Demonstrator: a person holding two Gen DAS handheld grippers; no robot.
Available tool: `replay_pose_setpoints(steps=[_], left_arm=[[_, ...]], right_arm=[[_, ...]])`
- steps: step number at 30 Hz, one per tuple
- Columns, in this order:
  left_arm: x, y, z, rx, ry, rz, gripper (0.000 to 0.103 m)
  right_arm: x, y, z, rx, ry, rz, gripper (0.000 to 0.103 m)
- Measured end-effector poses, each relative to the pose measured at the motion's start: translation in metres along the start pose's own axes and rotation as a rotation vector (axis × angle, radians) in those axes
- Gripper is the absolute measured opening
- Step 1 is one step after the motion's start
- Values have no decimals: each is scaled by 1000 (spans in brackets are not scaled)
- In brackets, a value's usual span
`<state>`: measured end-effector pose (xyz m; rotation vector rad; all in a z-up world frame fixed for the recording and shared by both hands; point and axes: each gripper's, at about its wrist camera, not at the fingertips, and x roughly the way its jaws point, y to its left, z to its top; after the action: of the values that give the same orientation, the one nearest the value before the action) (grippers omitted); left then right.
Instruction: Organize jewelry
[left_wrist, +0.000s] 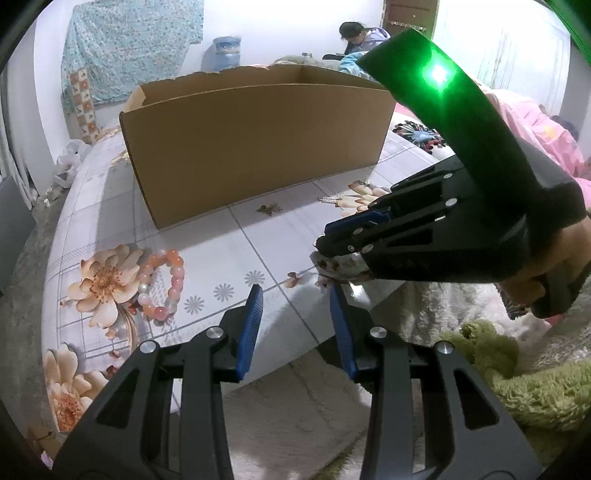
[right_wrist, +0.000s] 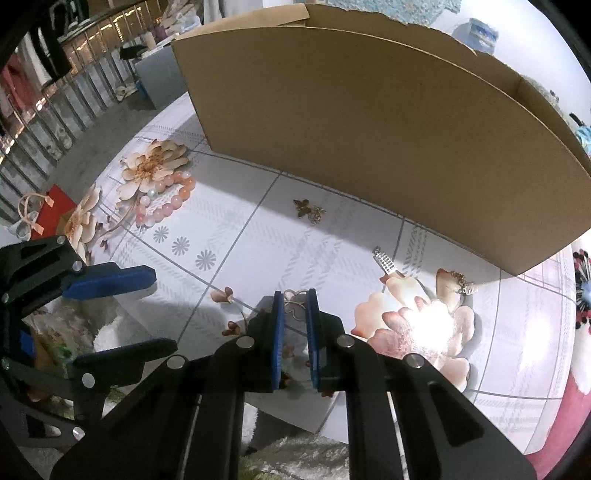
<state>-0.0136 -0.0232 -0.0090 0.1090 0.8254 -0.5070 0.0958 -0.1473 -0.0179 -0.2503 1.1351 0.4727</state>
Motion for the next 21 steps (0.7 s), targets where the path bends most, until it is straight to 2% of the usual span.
replay_pose_setpoints(steps=[21], left_arm=[[2, 6, -2, -13, -1, 14, 36]], right_arm=[[-5, -9, 1, 40, -12, 47, 12]])
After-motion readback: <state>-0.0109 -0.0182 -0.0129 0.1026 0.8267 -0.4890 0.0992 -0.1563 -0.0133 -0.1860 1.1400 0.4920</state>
